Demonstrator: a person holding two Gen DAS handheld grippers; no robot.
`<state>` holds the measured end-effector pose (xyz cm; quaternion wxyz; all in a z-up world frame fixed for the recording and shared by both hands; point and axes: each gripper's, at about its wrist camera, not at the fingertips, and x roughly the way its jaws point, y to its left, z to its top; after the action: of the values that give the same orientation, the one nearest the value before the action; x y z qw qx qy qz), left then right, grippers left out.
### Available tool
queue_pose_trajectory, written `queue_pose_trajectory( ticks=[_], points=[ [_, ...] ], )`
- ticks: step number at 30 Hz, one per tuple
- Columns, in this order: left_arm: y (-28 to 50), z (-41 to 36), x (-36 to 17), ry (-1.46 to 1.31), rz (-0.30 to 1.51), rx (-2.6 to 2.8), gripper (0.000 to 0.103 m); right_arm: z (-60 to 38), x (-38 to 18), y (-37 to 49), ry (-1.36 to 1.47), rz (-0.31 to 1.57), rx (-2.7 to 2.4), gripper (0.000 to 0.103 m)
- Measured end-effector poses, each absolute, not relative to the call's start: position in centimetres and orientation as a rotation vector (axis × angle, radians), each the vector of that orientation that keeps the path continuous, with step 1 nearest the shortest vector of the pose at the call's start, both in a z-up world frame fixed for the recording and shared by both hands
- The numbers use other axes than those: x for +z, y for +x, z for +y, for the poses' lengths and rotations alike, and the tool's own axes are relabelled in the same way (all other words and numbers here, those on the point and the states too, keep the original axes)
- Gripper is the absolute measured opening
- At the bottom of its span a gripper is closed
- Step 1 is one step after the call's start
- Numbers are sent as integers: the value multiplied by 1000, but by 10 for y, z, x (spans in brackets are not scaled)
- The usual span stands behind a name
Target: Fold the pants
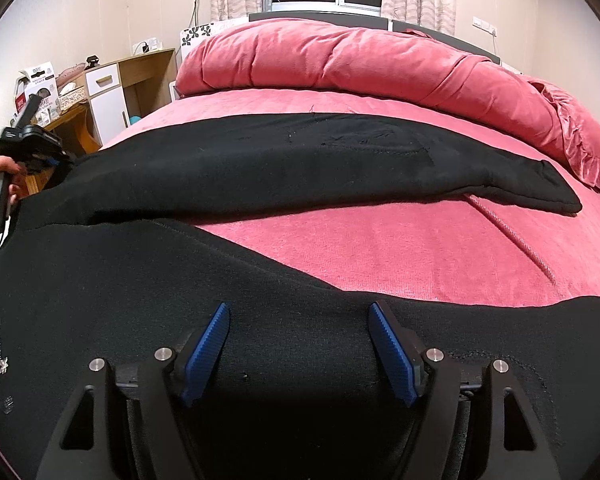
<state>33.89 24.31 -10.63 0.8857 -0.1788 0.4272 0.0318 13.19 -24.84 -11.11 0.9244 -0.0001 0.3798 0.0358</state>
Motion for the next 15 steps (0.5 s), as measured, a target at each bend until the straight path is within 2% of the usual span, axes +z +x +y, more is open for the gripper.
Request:
queue_pose_trajectory(
  ticks=[11, 15],
  points=[
    [234, 243, -22, -533, 660, -115, 7, -249, -110, 133, -9, 778, 69, 73],
    [180, 240, -10, -594, 611, -164, 6, -249, -110, 133, -12, 778, 68, 73]
  ],
)
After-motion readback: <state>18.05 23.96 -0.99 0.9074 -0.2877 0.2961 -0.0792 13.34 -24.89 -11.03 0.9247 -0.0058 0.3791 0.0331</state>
